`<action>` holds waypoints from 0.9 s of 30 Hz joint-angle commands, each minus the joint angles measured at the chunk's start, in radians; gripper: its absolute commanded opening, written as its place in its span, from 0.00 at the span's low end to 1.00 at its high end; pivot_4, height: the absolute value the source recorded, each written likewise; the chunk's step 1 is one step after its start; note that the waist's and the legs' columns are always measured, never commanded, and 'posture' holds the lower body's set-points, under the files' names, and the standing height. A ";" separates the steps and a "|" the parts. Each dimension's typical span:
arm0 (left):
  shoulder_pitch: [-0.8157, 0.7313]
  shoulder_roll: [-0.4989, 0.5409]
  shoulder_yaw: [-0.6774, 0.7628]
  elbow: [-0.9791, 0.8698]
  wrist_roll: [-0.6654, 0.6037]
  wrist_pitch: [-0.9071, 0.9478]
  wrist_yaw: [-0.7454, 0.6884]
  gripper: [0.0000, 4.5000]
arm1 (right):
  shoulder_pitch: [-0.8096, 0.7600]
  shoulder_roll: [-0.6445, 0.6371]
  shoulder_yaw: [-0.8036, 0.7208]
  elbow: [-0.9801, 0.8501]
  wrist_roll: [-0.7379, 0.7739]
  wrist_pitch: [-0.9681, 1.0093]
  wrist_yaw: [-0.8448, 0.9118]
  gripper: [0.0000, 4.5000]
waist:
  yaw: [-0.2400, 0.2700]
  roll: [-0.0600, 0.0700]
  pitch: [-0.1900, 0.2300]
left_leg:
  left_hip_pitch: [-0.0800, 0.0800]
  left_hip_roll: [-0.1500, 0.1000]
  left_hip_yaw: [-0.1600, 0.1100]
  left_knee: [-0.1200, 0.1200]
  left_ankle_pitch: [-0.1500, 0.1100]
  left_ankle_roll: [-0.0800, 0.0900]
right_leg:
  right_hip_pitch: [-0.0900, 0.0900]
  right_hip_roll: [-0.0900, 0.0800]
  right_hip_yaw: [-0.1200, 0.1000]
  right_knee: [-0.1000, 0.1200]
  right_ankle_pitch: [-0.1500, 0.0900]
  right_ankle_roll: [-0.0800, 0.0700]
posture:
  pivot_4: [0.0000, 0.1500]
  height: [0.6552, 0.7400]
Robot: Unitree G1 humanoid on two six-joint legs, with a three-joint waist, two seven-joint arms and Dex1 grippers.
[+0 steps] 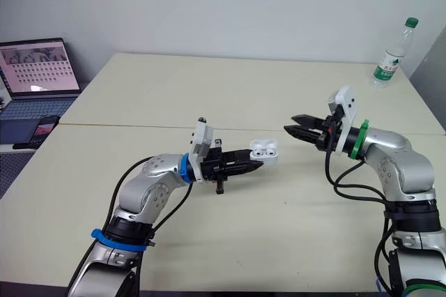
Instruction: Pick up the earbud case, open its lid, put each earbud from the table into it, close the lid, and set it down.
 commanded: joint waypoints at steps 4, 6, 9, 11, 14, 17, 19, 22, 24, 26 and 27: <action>-0.021 0.008 -0.003 -0.054 -0.033 0.032 -0.028 0.17 | 0.009 -0.013 0.012 -0.090 0.049 0.049 0.049 0.00 | 0.000 0.000 0.000 | 0.000 0.000 0.000 0.000 0.000 0.000 | 0.000 0.000 0.000 0.000 0.000 0.000 | 1.00 0.95; -0.018 0.012 -0.006 -0.061 -0.033 0.042 -0.031 0.17 | 0.015 -0.013 0.014 -0.109 0.069 0.066 0.057 0.00 | 0.000 0.000 0.000 | 0.000 0.000 0.000 0.000 0.000 0.000 | 0.000 0.000 0.000 0.000 0.000 0.000 | 1.00 0.95; -0.016 0.015 -0.005 -0.066 -0.032 0.053 -0.033 0.17 | 0.024 -0.018 0.002 -0.153 0.127 0.116 0.081 0.00 | 0.000 0.000 0.000 | 0.000 0.000 0.000 0.000 0.000 0.000 | 0.000 0.000 0.000 0.000 0.000 0.000 | 1.00 0.95; -0.017 0.015 -0.003 -0.065 -0.030 0.058 -0.033 0.17 | 0.031 -0.027 -0.009 -0.180 0.170 0.150 0.097 0.00 | 0.000 0.000 0.000 | 0.000 0.000 0.000 0.000 0.000 0.000 | 0.000 0.000 0.000 0.000 0.000 0.000 | 1.00 0.95; -0.015 0.016 -0.002 -0.065 -0.027 0.065 -0.032 0.17 | 0.043 -0.045 -0.027 -0.214 0.234 0.196 0.117 0.00 | 0.000 0.000 0.000 | 0.000 0.000 0.000 0.000 0.000 0.000 | 0.000 0.000 0.000 0.000 0.000 0.000 | 1.00 0.95; -0.013 0.019 -0.003 -0.063 -0.026 0.077 -0.028 0.17 | 0.064 -0.079 -0.034 -0.243 0.275 0.226 0.147 0.00 | 0.000 0.000 0.000 | 0.000 0.000 0.000 0.000 0.000 0.000 | 0.000 0.000 0.000 0.000 0.000 0.000 | 1.00 0.95; -0.010 0.021 -0.005 -0.065 -0.028 0.098 -0.019 0.17 | 0.078 -0.094 -0.033 -0.248 0.266 0.219 0.142 0.00 | 0.000 0.000 0.000 | 0.000 0.000 -0.001 0.000 0.000 0.000 | 0.000 0.000 0.000 0.000 0.000 0.000 | 1.00 0.95; -0.003 0.025 -0.013 -0.071 -0.023 0.160 0.016 0.17 | 0.099 -0.100 -0.038 -0.239 0.222 0.180 0.101 0.00 | 0.000 -0.001 0.000 | 0.000 0.000 -0.001 0.000 0.000 0.000 | 0.000 0.000 0.000 0.000 0.000 0.000 | 1.00 0.95; 0.000 0.024 -0.021 -0.080 -0.021 0.199 0.040 0.17 | 0.108 -0.090 -0.052 -0.224 0.191 0.156 0.050 0.00 | 0.000 -0.001 0.000 | 0.000 0.000 -0.001 0.000 0.000 0.000 | 0.000 0.000 0.000 0.000 0.000 0.000 | 1.00 0.95; -0.002 0.020 -0.033 -0.088 -0.009 0.240 0.080 0.17 | 0.128 -0.084 -0.069 -0.222 0.173 0.127 0.020 0.00 | 0.000 -0.001 0.000 | 0.000 0.000 -0.001 0.000 0.000 0.000 | 0.000 0.000 0.000 0.000 0.000 0.000 | 1.00 0.95; -0.003 0.021 -0.045 -0.089 0.004 0.255 0.097 0.17 | 0.142 -0.081 -0.080 -0.225 0.165 0.117 0.001 0.00 | 0.000 -0.001 0.001 | 0.000 0.000 -0.001 0.000 0.000 0.000 | 0.000 0.000 0.000 0.000 0.000 0.000 | 1.00 0.95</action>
